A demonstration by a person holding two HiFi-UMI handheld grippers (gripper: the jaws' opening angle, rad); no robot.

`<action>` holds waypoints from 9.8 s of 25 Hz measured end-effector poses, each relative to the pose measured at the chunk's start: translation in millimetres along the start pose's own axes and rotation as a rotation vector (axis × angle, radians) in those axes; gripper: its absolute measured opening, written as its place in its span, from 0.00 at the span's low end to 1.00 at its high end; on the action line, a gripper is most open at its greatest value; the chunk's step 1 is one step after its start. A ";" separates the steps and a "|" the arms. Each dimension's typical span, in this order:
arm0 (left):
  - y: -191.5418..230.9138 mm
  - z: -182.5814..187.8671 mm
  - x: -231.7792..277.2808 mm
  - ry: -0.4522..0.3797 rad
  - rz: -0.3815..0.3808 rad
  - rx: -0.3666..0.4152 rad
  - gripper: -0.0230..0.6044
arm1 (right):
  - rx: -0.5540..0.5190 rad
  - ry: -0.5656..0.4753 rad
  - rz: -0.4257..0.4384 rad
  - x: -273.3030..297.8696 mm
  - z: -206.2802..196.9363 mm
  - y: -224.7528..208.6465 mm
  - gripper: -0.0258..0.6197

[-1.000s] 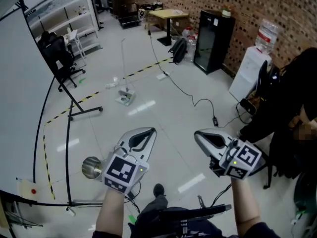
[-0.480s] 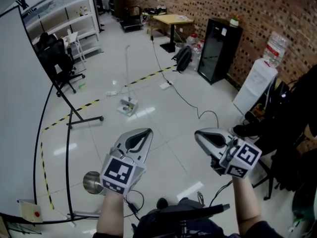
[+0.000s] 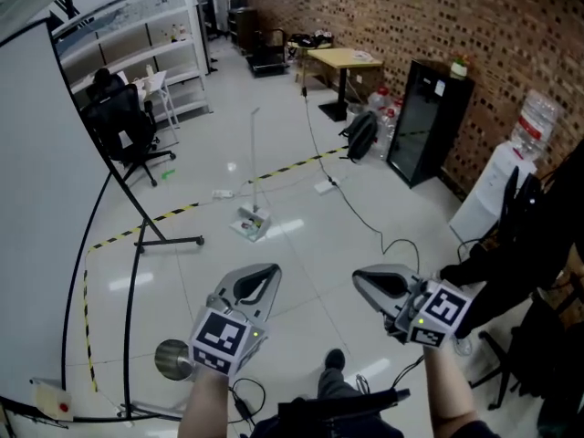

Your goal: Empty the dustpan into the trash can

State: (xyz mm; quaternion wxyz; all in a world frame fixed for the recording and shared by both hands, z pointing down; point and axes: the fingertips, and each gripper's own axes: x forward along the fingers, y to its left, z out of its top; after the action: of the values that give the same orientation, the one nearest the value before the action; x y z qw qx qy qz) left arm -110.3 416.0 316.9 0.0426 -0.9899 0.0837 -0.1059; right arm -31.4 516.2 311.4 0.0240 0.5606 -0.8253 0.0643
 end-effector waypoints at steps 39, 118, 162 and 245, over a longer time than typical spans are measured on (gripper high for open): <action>249.5 34.8 324.2 -0.061 0.238 -0.047 0.03 | -0.017 0.072 0.105 160.5 34.3 -371.8 0.06; 709.9 -37.5 490.8 0.041 0.569 -0.153 0.03 | -0.020 0.223 0.355 649.8 17.9 -677.9 0.07; 769.3 -165.1 504.3 0.341 0.671 -0.333 0.03 | 0.164 0.323 0.231 821.3 -192.4 -784.6 0.45; 640.7 -73.0 271.9 0.201 1.209 -0.344 0.03 | 0.052 0.032 0.586 804.3 98.8 -599.0 0.22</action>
State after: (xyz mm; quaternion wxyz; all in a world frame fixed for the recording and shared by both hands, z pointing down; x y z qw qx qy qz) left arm 35.4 -265.7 377.7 -0.0729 -0.7459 0.6470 -0.1407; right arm 229.9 -456.2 350.9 0.0030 0.2975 -0.9496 0.0986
